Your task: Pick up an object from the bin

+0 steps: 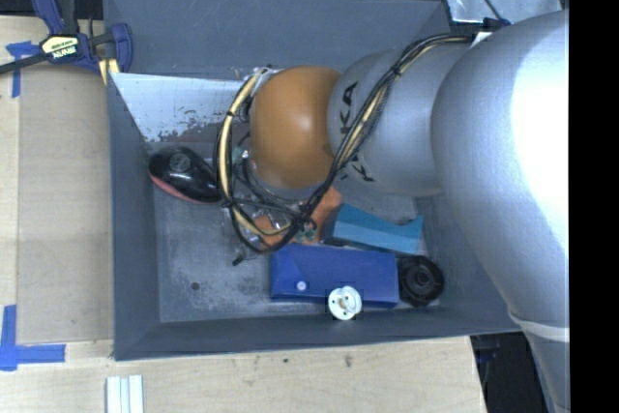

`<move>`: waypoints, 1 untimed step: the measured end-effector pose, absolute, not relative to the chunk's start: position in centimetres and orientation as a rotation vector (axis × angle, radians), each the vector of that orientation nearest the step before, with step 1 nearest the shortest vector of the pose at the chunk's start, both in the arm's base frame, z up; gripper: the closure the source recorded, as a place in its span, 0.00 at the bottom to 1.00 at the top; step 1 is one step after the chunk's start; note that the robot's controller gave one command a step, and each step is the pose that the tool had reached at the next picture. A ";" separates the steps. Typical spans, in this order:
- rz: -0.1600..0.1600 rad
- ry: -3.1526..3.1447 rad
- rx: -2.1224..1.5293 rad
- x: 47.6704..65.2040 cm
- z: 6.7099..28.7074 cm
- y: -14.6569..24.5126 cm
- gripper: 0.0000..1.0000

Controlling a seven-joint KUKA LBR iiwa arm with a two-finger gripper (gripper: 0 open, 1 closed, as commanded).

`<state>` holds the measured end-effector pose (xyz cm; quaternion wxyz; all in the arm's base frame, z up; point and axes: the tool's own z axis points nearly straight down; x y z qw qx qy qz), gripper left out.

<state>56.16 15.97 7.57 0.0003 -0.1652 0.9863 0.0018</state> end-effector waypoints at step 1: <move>0.000 3.102 -0.505 57.0 11.2 14.9 1.00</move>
Offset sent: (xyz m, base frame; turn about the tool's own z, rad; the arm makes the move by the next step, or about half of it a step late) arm 0.0322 -0.0457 -0.0057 0.0440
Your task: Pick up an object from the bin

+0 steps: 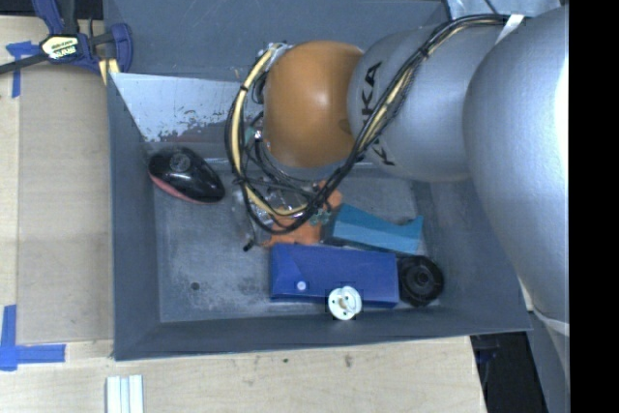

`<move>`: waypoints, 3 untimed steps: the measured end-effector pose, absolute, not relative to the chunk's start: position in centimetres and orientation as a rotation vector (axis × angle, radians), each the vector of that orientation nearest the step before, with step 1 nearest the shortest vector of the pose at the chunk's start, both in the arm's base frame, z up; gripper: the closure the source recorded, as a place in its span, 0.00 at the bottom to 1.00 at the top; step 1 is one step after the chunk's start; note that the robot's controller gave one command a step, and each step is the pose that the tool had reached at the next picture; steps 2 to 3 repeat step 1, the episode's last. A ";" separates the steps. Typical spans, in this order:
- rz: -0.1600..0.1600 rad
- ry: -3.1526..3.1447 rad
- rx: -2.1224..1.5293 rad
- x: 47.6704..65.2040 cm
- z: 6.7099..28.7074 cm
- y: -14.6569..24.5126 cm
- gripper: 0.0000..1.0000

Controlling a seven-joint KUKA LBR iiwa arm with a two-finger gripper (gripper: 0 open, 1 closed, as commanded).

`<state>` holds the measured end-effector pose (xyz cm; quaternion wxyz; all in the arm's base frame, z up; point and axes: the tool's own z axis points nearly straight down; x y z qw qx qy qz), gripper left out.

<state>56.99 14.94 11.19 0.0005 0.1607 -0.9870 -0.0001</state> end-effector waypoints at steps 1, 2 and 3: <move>-0.002 -3.115 0.445 59.5 7.0 11.3 0.00; -0.002 -3.115 0.445 59.5 7.0 11.3 0.00; -0.002 -3.115 0.445 59.5 7.0 11.3 0.00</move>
Offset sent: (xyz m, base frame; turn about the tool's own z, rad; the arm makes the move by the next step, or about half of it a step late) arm 0.0000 0.0000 0.0000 0.0000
